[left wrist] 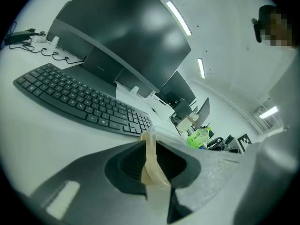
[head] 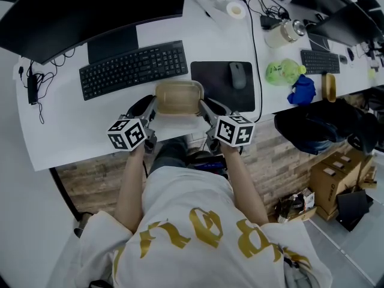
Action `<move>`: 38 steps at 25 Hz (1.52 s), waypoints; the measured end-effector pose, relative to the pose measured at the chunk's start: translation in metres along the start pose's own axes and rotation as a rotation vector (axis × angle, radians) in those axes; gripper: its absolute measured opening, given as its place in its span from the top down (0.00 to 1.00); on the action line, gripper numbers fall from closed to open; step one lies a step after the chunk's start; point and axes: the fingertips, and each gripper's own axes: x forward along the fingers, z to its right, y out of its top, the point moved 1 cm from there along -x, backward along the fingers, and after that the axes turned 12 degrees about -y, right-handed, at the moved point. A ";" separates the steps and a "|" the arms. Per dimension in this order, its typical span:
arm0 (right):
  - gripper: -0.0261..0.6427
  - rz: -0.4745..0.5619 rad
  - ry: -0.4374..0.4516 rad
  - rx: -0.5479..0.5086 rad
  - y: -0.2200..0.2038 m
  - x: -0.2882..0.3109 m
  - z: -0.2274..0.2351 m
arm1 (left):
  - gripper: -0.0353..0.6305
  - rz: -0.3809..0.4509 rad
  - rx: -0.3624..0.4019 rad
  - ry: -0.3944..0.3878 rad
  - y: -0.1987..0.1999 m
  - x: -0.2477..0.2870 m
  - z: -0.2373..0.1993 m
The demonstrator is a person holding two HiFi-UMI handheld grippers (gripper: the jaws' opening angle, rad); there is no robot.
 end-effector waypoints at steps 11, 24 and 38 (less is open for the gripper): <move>0.86 0.069 0.014 -0.023 0.009 -0.024 -0.006 | 0.87 0.061 0.030 -0.005 0.006 -0.011 0.024; 0.87 0.114 0.105 -0.057 -0.011 -0.079 -0.018 | 0.87 0.159 0.038 0.040 -0.020 -0.053 0.073; 0.88 0.191 0.198 -0.078 -0.024 -0.134 -0.033 | 0.90 0.245 0.101 0.115 -0.036 -0.096 0.128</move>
